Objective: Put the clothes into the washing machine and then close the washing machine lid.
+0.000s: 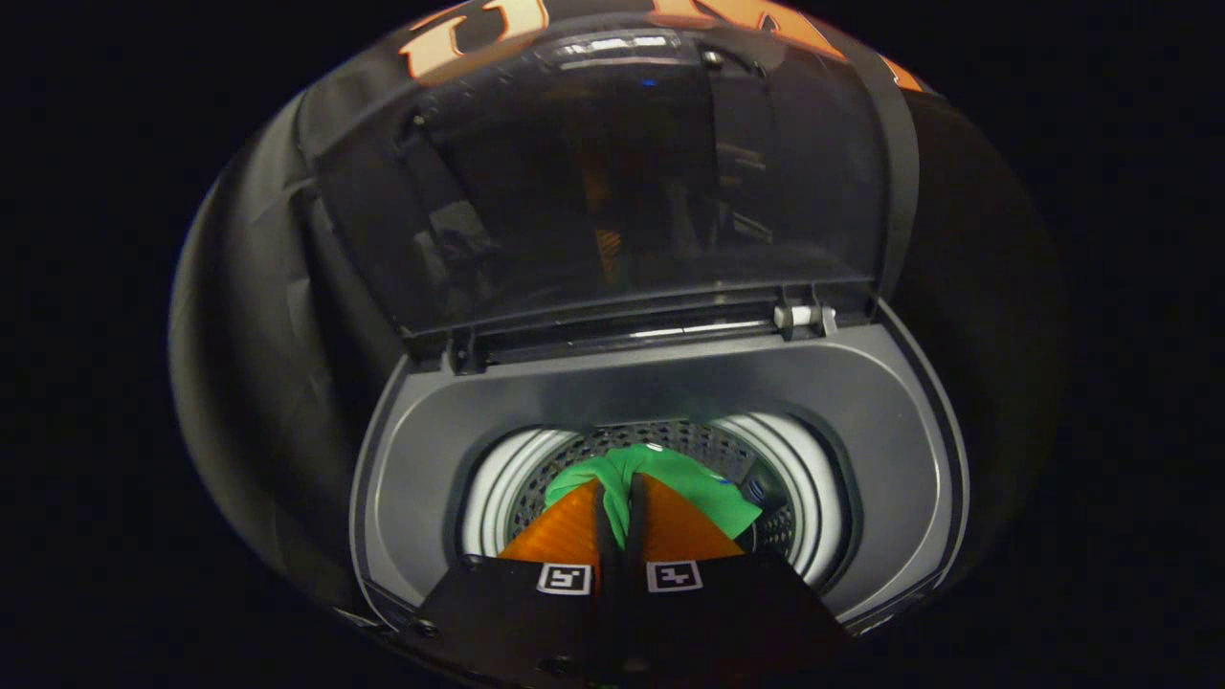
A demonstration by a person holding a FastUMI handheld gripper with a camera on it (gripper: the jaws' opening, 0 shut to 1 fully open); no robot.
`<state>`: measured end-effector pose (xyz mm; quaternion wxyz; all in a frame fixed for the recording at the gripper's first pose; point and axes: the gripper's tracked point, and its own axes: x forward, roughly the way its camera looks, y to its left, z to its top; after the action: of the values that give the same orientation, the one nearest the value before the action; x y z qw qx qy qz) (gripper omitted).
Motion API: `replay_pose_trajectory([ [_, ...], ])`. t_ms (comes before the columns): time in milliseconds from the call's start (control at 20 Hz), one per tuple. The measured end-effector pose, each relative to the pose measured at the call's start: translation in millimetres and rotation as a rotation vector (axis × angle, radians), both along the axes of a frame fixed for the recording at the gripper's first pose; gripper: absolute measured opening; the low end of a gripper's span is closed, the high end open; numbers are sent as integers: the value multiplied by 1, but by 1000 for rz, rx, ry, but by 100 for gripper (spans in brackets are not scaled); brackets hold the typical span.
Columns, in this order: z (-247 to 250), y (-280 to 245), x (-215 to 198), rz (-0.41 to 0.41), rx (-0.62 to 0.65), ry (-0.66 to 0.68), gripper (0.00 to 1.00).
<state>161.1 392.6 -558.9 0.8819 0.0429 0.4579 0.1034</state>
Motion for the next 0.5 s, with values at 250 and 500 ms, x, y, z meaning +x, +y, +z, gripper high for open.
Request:
replay_pose_trajectory([
  [250, -11, -1, -2, -5, -6, 57, 15],
  [500, -16, -12, -13, -22, -26, 100, 67],
])
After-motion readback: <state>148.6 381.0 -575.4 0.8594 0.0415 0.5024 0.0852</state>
